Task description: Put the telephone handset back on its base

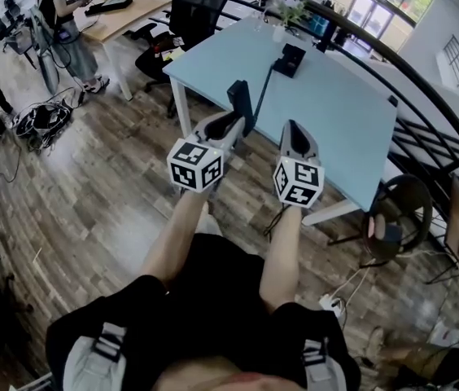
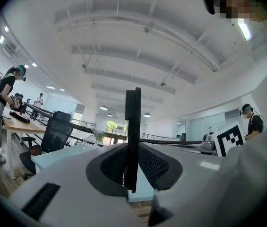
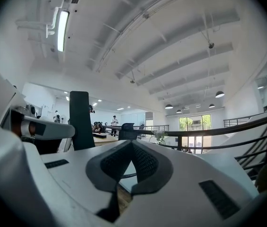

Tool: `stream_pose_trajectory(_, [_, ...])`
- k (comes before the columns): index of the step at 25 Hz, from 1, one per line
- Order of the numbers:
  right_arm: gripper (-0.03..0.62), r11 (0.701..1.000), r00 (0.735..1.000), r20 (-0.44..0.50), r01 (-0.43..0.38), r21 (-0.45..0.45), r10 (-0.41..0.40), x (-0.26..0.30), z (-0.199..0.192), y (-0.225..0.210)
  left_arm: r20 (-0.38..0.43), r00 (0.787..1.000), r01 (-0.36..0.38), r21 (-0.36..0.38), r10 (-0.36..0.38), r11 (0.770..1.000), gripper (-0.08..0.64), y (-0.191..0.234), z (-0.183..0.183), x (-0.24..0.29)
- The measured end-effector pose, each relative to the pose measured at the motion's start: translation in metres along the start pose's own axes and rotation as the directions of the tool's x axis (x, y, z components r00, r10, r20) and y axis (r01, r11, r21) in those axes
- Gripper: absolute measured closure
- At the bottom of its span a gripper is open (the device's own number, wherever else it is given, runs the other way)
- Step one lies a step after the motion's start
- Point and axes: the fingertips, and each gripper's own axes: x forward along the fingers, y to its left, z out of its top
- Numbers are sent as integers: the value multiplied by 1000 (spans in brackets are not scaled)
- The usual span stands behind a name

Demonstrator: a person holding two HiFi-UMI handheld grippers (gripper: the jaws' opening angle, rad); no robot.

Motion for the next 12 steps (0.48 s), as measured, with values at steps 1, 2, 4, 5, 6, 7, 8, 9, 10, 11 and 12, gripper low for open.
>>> stream_pose_trajectory(1, [598,1000,1000,-2,12,-1,-12,1,0,-6,1,1000,6,-1,-6,1000,495,1,0,5])
stream_pose_trajectory(2, [598,1000,1000,-2,26,-1,-26,2,0,-13,3,1000,14,-1,-14,1000,495,1,0,11])
stream_pose_trajectory(4, [598,999,999,3,48,-6,-48,6,2,-26,5,1000,28,0,-28,1000,495,2,-1,23])
stream_pose_trajectory(5, [598,998,998,9,55,-11,-55,9,5,-31,6,999,34,1,-34,999,495,4,-1,29])
stream_pose_trajectory(6, [598,998,998,19,61,-15,-61,12,8,-36,6,999,39,2,-39,999,495,6,-1,36])
stream_pose_trajectory(7, [598,998,997,28,67,-19,-67,15,11,-41,8,999,43,3,-43,999,495,10,-1,43])
stream_pose_trajectory(8, [598,997,997,35,74,-23,-73,19,14,-46,10,999,45,3,-46,999,495,14,-1,51])
stream_pose_trajectory(9, [598,996,996,40,80,-26,-79,25,14,-51,13,999,48,1,-48,999,495,18,-1,59])
stream_pose_trajectory(10, [598,996,995,41,87,-27,-86,31,13,-57,17,999,52,-1,-52,999,495,23,-1,67])
stream_pose_trajectory(11, [598,995,995,40,95,-26,-94,39,11,-63,20,998,56,-3,-56,998,495,29,-2,76])
stream_pose_trajectory(12, [598,994,994,38,106,-23,-105,48,9,-68,20,998,62,-4,-62,998,495,35,-2,86])
